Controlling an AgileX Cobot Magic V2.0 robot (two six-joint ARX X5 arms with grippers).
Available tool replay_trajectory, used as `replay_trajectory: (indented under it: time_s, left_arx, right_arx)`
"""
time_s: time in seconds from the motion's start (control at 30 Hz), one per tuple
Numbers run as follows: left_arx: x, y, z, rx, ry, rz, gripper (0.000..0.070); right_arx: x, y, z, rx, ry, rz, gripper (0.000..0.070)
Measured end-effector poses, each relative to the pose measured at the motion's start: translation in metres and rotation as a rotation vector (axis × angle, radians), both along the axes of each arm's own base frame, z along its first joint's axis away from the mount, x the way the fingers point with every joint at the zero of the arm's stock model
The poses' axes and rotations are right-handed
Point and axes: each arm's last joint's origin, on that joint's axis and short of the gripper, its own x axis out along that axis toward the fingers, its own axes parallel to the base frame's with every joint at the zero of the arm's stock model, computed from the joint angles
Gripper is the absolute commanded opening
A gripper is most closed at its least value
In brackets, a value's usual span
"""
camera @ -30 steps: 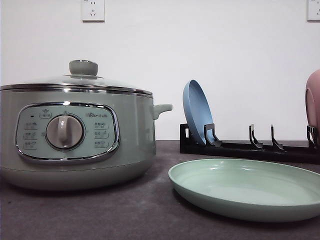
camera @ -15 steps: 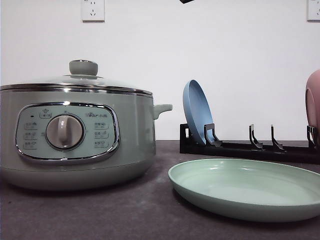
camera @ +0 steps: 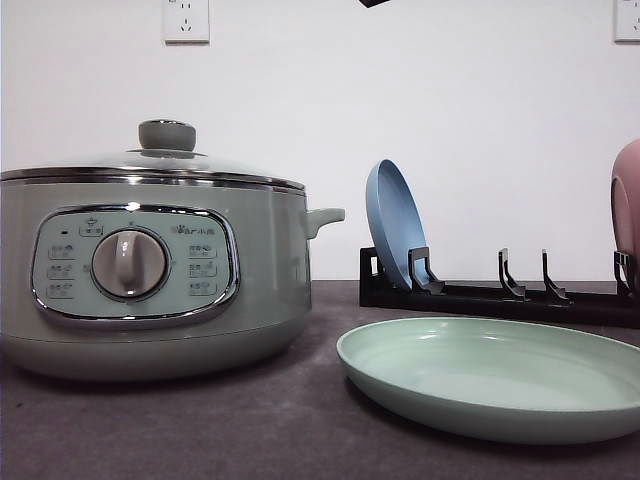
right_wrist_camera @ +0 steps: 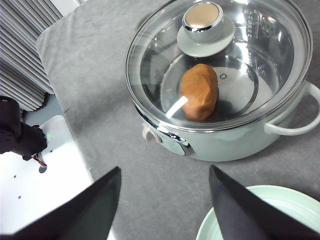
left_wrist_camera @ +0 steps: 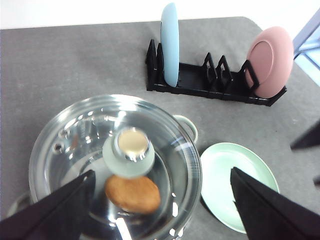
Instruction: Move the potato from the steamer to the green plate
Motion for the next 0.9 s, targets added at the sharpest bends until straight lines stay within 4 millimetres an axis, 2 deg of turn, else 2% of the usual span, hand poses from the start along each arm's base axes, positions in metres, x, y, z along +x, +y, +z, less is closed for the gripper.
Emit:
replay_trajectory:
  time_s: [0.13,0.37,0.67,0.9]
  left_arx:
    - [0.031,-0.015,0.002,0.059,0.080,0.005,0.0552]
    - [0.079,-0.047,-0.019,0.185,0.183,0.008,0.0551]
    - [0.113,-0.080,-0.057,0.329,0.277,0.000,0.0550]
    - [0.121,-0.096,-0.074,0.401,0.304,-0.007,0.0550]
  right_arx:
    - [0.000,0.000,0.000,-0.004,0.005,0.000,0.0347]
    - [0.000,0.000,-0.001,-0.005,0.005,-0.001,0.0347]
    - [0.000,0.000,-0.001,-0.005,0.005,-0.001,0.0347]
    - [0.000,0.000,-0.001,-0.005,0.005,-0.001,0.0347]
